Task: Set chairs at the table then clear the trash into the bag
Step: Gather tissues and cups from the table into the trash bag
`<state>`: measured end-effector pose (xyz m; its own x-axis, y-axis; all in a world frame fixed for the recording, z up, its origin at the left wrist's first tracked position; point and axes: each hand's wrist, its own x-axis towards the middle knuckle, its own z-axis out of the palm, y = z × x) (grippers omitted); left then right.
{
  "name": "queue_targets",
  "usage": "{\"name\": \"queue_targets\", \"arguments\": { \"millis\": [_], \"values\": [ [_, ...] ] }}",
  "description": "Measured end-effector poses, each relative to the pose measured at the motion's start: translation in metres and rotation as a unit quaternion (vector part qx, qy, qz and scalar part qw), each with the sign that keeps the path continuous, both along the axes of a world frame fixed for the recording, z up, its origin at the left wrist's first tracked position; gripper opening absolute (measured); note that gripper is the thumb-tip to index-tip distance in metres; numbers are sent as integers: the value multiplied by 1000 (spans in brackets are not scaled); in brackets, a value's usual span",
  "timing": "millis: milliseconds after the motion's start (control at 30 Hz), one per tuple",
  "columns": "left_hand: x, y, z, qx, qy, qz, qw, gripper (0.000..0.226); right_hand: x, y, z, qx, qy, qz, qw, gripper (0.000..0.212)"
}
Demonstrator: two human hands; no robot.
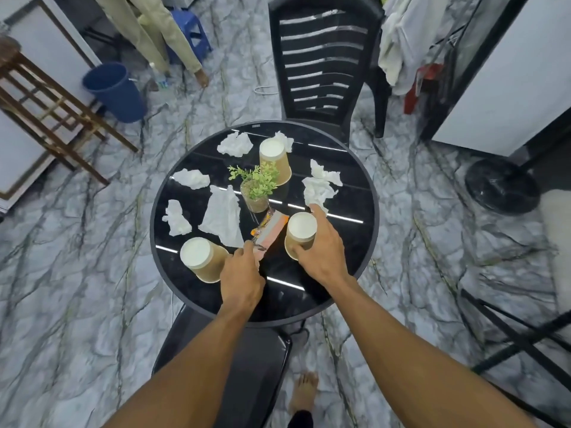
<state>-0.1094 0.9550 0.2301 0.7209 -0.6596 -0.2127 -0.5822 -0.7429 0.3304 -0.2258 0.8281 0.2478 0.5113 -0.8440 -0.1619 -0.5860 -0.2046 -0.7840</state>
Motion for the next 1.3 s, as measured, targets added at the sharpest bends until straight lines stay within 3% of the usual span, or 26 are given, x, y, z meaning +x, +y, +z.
{"name": "queue_targets", "arguments": {
  "millis": [100, 133, 433, 633, 933, 1067, 1300],
  "values": [
    [-4, -2, 6, -30, -20, -13, 999, 20, -9, 3, 6, -3, 4, -3, 1000, 88],
    [-5, -4, 10, -31, -24, -18, 999, 17, -12, 5, 8, -4, 6, -2, 1000, 88],
    [-33, -25, 44, -137, 49, -26, 989, 14, -57, 11, 37, -26, -18, -21, 999, 73],
    [-102, -56, 71, -176, 115, -74, 975, 11, -142, 4, 55, -35, -9, -88, 995, 72],
    [-322, -94, 90, -177, 133, -278, 935, 7, -384, 35, 70, -42, 13, -290, 956, 77],
    [-461, -80, 84, -167, 177, -387, 889, 9, -518, 90, 76, -43, 35, -395, 917, 77],
    [-697, -11, 75, -115, 218, -560, 791, 16, -718, 219, 58, -16, 47, -571, 819, 80]
  ]
}}
